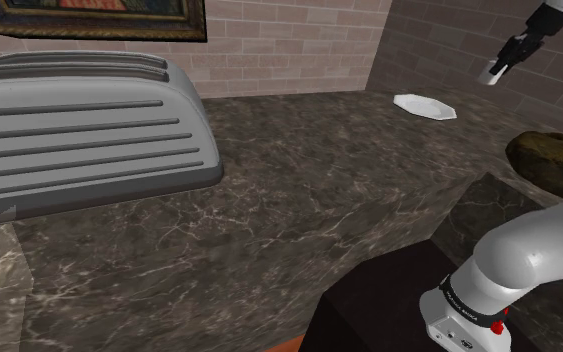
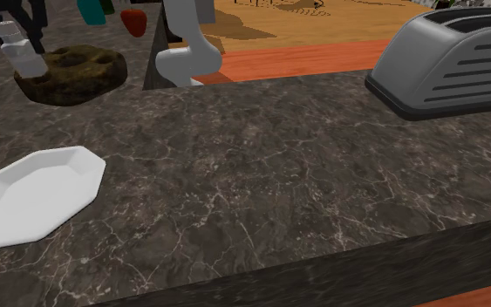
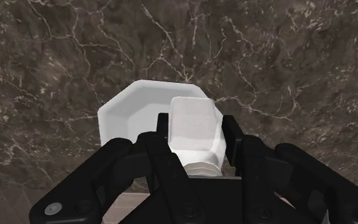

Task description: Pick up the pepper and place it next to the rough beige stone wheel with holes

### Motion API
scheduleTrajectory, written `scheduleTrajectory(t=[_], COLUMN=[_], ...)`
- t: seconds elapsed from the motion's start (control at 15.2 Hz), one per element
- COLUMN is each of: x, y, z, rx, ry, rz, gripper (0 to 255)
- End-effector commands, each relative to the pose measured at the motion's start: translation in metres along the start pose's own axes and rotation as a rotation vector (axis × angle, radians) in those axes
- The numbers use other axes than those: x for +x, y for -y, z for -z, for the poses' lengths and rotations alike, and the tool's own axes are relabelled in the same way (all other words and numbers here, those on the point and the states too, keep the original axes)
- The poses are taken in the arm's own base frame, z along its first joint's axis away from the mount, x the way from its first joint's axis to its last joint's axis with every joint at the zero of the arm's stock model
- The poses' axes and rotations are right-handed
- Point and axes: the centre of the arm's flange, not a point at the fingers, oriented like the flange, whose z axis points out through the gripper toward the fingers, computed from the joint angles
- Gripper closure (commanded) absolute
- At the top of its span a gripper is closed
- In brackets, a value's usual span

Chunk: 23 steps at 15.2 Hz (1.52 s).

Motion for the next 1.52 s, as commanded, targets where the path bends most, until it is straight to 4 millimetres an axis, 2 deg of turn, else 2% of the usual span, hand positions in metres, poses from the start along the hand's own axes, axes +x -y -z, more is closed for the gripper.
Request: scheduleTrajectory(t=[0.0,1.06,1.12,1.45], x=[-0.011,-0.098,-0.106,-0.113], y=[-0.025,-0.215,-0.233,-0.233], z=[0.006,0.035,0.037,0.012], rx=[0.000,0.000,0.000,0.000], ry=[0.000,0.000,0.000,0.000], rz=[0.001,0.001,0.001,0.001], gripper=[255,255,255,255])
